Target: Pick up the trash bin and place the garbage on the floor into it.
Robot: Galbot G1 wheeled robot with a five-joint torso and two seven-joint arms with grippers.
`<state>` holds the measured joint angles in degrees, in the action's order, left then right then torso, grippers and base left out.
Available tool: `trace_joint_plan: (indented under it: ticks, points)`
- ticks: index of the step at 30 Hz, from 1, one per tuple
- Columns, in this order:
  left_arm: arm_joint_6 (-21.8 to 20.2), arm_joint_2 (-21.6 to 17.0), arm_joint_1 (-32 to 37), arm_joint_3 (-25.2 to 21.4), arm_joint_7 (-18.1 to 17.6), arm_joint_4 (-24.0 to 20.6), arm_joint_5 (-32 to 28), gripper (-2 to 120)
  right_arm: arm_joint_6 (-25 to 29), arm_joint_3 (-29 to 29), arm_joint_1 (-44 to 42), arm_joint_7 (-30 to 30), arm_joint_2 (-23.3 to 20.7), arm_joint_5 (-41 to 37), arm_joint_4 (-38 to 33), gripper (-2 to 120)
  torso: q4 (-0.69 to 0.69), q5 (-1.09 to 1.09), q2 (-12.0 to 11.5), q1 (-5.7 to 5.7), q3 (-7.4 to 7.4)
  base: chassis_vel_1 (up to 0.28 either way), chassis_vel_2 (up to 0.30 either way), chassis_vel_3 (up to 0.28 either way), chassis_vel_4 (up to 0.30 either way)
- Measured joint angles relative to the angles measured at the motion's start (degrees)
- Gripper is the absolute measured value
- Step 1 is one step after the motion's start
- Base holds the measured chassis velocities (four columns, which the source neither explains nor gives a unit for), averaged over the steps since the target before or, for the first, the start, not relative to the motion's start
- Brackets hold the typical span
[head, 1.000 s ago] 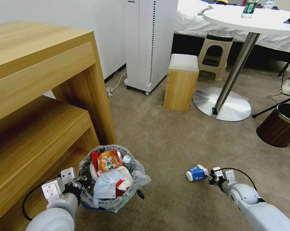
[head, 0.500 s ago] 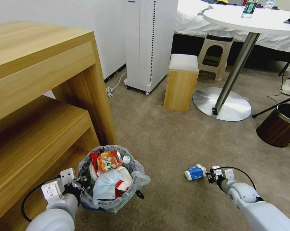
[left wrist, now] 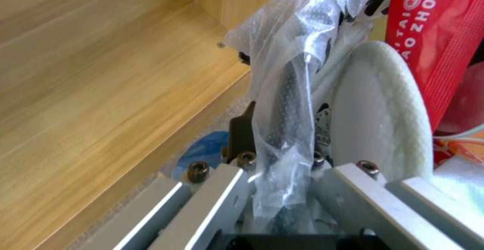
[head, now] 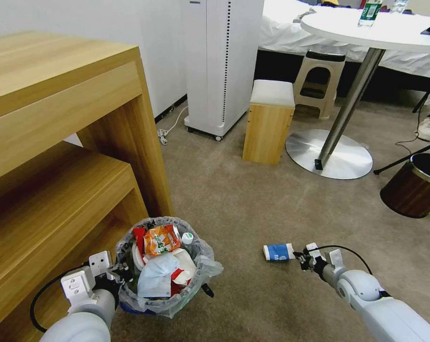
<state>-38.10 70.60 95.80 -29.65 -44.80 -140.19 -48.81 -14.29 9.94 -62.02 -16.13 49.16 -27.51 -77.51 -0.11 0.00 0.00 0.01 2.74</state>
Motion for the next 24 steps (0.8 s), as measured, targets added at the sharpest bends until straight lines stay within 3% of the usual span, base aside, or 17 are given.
trace_joint_plan:
  ticks: [8, 19, 24]
  points:
    - [0.1, 0.4, 0.3, 0.3, 0.1, -0.1, 0.5, 0, 0.4, -0.5, 2.5, -2.1, -0.2, 2.2, 1.5, 46, 0.00, 0.00, 0.0, 0.00, 0.00, 0.000, 0.000, 0.000, 0.000]
    - [0.2, 0.6, 0.6, 0.2, 0.2, -0.1, 1.3, 0, 3.8, -3.0, 9.8, -10.5, 5.1, 13.8, 15.1, 90, 0.00, 0.00, 0.0, 0.00, 0.00, 0.000, 0.000, 0.000, 0.000]
    - [0.2, 0.6, 0.5, 0.0, 0.2, -0.1, 1.4, 0, 5.8, -3.2, 10.7, -14.3, 5.9, 15.4, 16.6, 98, 0.00, 0.00, 0.0, 0.00, 0.00, 0.000, 0.000, 0.000, 0.000]
